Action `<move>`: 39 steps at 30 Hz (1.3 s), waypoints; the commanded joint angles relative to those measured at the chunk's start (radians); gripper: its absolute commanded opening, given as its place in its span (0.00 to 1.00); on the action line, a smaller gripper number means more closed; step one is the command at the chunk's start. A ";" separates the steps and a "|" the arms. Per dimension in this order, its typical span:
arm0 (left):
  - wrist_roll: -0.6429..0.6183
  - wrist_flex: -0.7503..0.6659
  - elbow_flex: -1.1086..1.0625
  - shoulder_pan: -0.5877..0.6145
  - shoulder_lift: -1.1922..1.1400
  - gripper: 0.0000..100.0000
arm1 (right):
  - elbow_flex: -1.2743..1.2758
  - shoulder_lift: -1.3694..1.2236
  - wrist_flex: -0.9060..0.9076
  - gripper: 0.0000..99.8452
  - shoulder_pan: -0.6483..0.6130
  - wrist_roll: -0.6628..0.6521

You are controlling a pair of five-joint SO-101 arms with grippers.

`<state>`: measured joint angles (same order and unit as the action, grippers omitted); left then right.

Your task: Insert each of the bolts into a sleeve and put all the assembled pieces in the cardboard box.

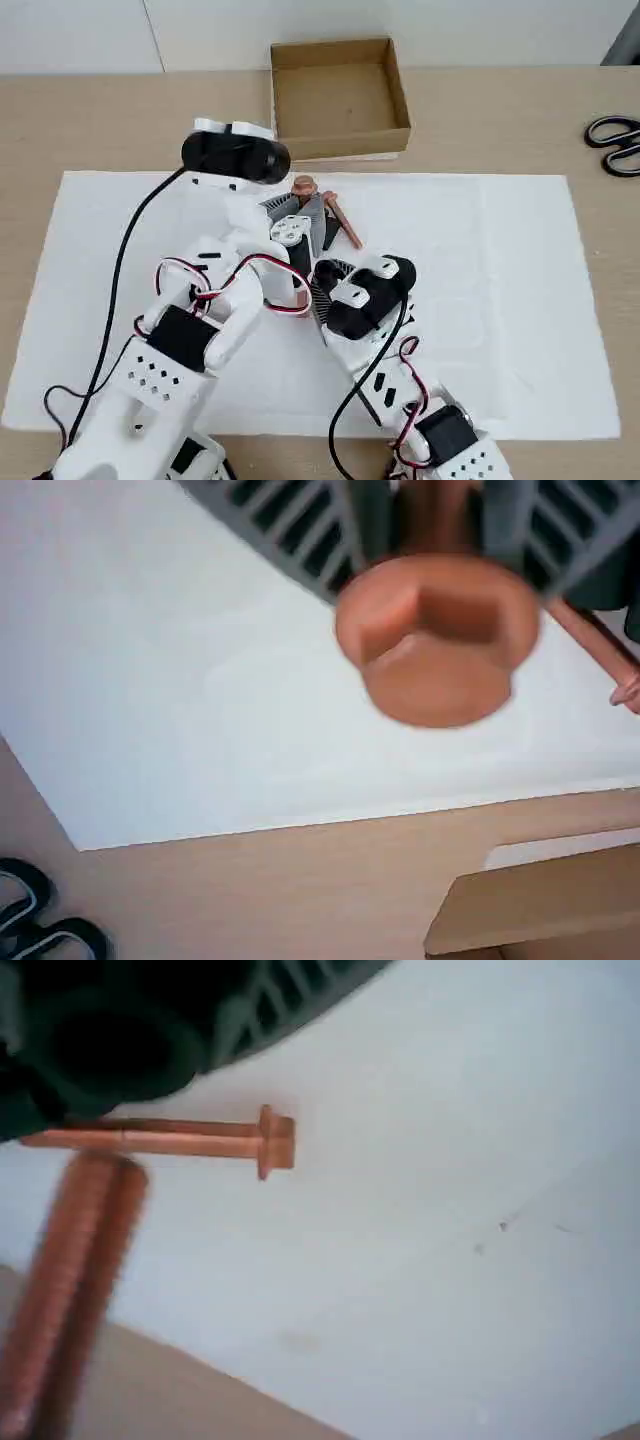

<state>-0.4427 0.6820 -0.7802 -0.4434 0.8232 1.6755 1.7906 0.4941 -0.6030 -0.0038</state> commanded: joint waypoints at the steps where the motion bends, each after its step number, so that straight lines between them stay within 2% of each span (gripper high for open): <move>1: -0.008 -0.052 0.005 -0.006 0.018 0.01 | 0.009 0.008 -0.005 0.00 -0.004 -0.003; 5: -0.008 -0.052 -0.008 -0.006 0.043 0.01 | 0.009 0.008 -0.005 0.00 -0.004 -0.002; 11: -0.008 -0.057 -0.090 -0.008 0.097 0.01 | 0.009 0.008 -0.004 0.00 -0.004 0.095; 19: -0.008 -0.058 -0.107 -0.048 0.143 0.01 | 0.009 0.004 -0.004 0.00 -0.004 0.095; 24: -0.005 -0.127 -0.111 -0.054 0.160 0.01 | 0.009 -0.001 -0.004 0.00 -0.004 0.095; 39: -0.003 -0.124 -0.162 -0.061 0.161 0.01 | 0.009 -0.001 -0.004 0.00 -0.004 0.095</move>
<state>-0.4488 0.5854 -0.9475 -0.4987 0.9536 1.6755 1.7891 0.4941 -0.6030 0.0806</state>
